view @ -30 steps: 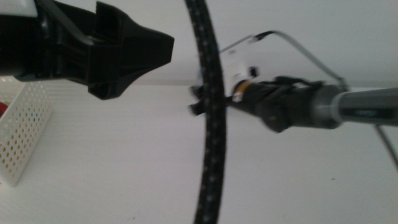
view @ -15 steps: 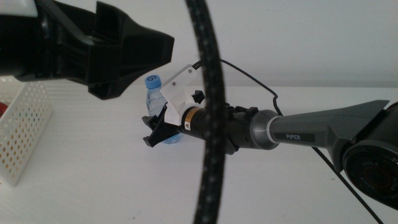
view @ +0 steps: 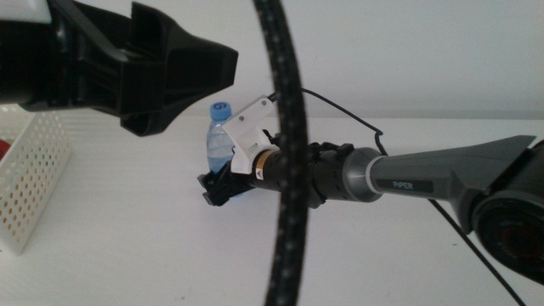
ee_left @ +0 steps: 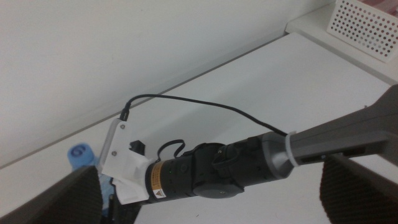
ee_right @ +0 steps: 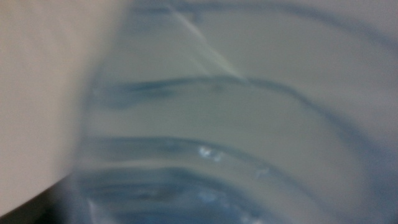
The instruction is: Use arms to grab the bottles and put them into the dustbin to the left of the table.
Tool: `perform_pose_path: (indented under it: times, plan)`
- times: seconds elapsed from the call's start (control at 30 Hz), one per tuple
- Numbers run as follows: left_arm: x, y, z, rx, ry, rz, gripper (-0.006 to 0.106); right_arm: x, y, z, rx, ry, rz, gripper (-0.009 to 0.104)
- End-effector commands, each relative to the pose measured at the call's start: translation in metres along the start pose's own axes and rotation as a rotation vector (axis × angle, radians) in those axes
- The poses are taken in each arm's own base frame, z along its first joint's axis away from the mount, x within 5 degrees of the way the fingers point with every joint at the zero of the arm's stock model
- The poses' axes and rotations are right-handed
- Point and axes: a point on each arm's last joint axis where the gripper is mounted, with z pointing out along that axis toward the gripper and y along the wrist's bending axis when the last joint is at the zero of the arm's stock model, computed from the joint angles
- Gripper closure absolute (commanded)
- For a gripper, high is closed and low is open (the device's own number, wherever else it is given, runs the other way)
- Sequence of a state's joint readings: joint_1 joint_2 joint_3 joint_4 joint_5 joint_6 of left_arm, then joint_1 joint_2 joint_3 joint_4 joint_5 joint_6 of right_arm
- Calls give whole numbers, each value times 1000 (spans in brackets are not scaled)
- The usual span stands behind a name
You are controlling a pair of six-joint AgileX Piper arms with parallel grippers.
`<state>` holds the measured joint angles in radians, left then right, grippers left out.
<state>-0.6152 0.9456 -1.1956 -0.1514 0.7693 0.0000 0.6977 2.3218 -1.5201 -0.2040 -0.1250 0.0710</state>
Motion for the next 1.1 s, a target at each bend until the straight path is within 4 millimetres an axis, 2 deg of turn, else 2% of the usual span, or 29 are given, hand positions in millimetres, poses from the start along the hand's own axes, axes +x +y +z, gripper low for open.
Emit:
perform_pose_path:
  times: [0.0,0.13,0.27,0.47,0.6,0.73,0.83,0.93,1.07]
  plan:
    - [-1,-2,-1,10,-18,2,7,-3,-1,-13,10,66,53,3]
    - [-1,-2,-1,10,-18,2,7,-4,0,-52,4,49,102,3]
    - [-1,-2,-1,10,-18,2,7,-3,3,-107,-6,3,105,3]
    - [-1,-2,-1,10,-18,2,7,-4,1,-193,37,132,150,3]
    - [-1,-2,-1,10,-18,2,7,-19,-3,-254,74,211,184,3]
    - [-1,-2,-1,10,-18,2,7,-37,-6,-318,96,213,197,3]
    - [-1,-2,-1,10,-18,2,7,-43,-3,-364,74,238,225,3]
    - [-1,-2,-1,10,-18,2,7,-48,-1,-399,47,204,203,3]
    - [-1,-2,-1,10,-18,2,7,-51,1,-428,35,119,213,3]
